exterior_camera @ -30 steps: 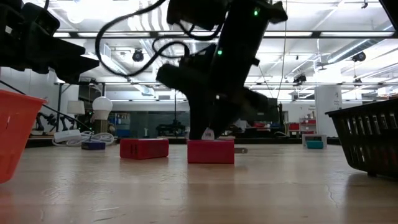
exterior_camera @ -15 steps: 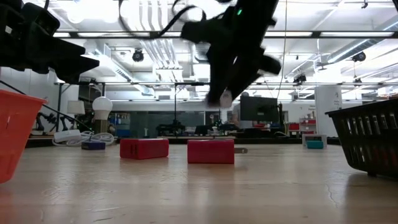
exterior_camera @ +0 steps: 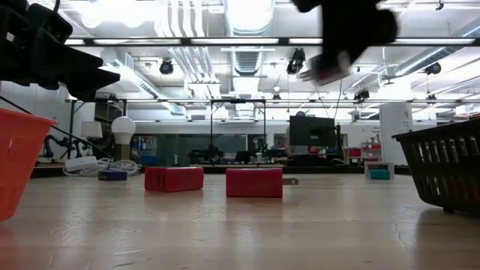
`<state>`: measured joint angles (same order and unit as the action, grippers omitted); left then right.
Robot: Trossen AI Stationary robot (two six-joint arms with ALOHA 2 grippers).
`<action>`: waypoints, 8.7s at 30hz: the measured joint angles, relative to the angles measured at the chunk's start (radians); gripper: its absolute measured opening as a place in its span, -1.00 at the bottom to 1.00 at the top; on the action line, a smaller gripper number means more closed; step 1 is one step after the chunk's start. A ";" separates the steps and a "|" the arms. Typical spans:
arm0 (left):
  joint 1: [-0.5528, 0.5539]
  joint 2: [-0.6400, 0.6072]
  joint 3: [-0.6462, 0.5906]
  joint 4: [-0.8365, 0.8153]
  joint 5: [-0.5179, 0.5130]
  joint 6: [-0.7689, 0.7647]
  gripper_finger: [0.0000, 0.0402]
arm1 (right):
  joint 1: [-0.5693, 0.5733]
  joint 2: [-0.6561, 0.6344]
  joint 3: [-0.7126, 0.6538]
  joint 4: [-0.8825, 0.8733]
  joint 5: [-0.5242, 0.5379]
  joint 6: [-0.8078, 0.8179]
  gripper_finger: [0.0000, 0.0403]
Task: Pick & Place Office items
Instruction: Put the purple charger adapter into the black bin, then put the right red charger adapter into the black bin
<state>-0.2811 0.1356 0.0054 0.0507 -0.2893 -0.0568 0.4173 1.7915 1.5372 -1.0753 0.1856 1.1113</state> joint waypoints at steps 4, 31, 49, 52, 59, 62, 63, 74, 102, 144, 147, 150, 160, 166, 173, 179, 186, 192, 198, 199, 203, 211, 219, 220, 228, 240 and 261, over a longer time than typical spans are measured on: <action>0.000 0.001 0.000 0.000 0.000 0.000 0.26 | 0.062 -0.007 0.000 -0.030 -0.105 0.047 -0.31; 0.000 0.002 0.000 0.000 0.000 0.000 0.26 | 0.338 0.087 -0.007 0.065 -0.110 0.303 -0.31; 0.000 0.002 0.000 0.000 0.000 0.000 0.26 | 0.349 0.249 -0.009 0.085 -0.179 0.299 -0.31; 0.000 0.002 0.000 0.000 0.000 0.000 0.26 | 0.349 0.258 -0.010 0.085 -0.183 0.300 -0.31; 0.000 0.002 0.000 0.000 0.000 0.000 0.26 | 0.349 0.274 -0.012 0.085 -0.184 0.299 -0.31; 0.000 0.002 0.000 0.000 0.000 0.000 0.26 | 0.349 0.275 -0.013 0.085 -0.184 0.294 -0.30; 0.000 0.002 0.000 0.000 0.000 0.000 0.26 | 0.349 0.275 -0.013 0.085 -0.184 0.295 -0.29; 0.000 0.002 0.000 0.000 0.000 0.000 0.26 | 0.349 0.275 -0.013 0.085 -0.167 0.310 -0.02; 0.000 0.002 0.000 0.000 0.000 0.000 0.26 | 0.349 0.155 0.012 0.060 -0.037 0.291 0.07; 0.000 0.003 0.000 0.000 0.000 0.000 0.26 | -0.035 0.091 -0.095 0.439 0.164 -0.493 0.07; 0.000 0.003 0.000 0.000 0.000 0.000 0.26 | -0.057 0.091 -0.128 0.489 0.102 -0.501 0.07; 0.000 0.003 0.000 0.000 0.000 0.000 0.26 | -0.067 0.091 -0.163 0.542 0.063 -0.567 0.07; 0.000 0.003 0.000 0.000 0.000 0.000 0.26 | -0.079 0.092 -0.275 0.707 0.028 -0.711 0.07; 0.000 0.003 0.000 0.000 0.000 0.000 0.26 | -0.094 0.092 -0.346 0.830 -0.007 -0.730 0.07; 0.000 0.003 0.000 0.000 0.000 0.000 0.26 | -0.102 0.092 -0.406 0.931 -0.007 -0.756 0.07; 0.000 0.003 0.000 0.000 0.000 0.000 0.26 | -0.113 0.092 -0.462 1.025 -0.005 -0.757 0.07; 0.000 0.003 0.000 0.000 0.000 0.000 0.26 | -0.118 0.092 -0.503 1.086 -0.006 -0.757 0.07; 0.000 0.003 0.000 0.000 0.000 0.000 0.26 | -0.116 0.092 -0.525 1.120 -0.015 -0.747 0.07; 0.000 0.003 0.000 0.000 0.000 0.000 0.26 | -0.117 0.092 -0.521 1.119 -0.030 -0.745 0.07; 0.000 0.003 0.000 0.000 0.000 0.000 0.26 | -0.117 0.092 -0.520 1.119 -0.030 -0.745 0.07; 0.000 0.003 0.000 0.000 0.000 0.000 0.26 | -0.117 0.092 -0.520 1.119 -0.031 -0.745 0.07; 0.000 0.003 0.000 0.000 0.000 0.000 0.26 | -0.117 0.092 -0.522 1.118 -0.031 -0.745 0.07; 0.000 0.003 0.000 0.000 0.000 0.000 0.26 | -0.117 0.092 -0.523 1.119 -0.031 -0.713 0.14; 0.000 0.003 0.000 0.000 0.000 0.000 0.26 | -0.116 0.092 -0.523 1.119 -0.031 -0.713 0.16; 0.000 0.003 0.000 0.000 0.000 0.000 0.26 | -0.116 0.092 -0.523 1.119 -0.030 -0.718 0.29; 0.000 0.003 0.000 0.000 0.000 0.000 0.26 | -0.116 0.092 -0.521 1.116 -0.005 -0.753 0.29; 0.000 0.003 0.000 0.000 0.000 0.000 0.26 | -0.123 0.092 -0.525 1.110 0.000 -0.774 0.32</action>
<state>-0.2811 0.1390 0.0055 0.0506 -0.2895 -0.0568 0.2943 1.8832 1.0119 0.0345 0.1852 0.3374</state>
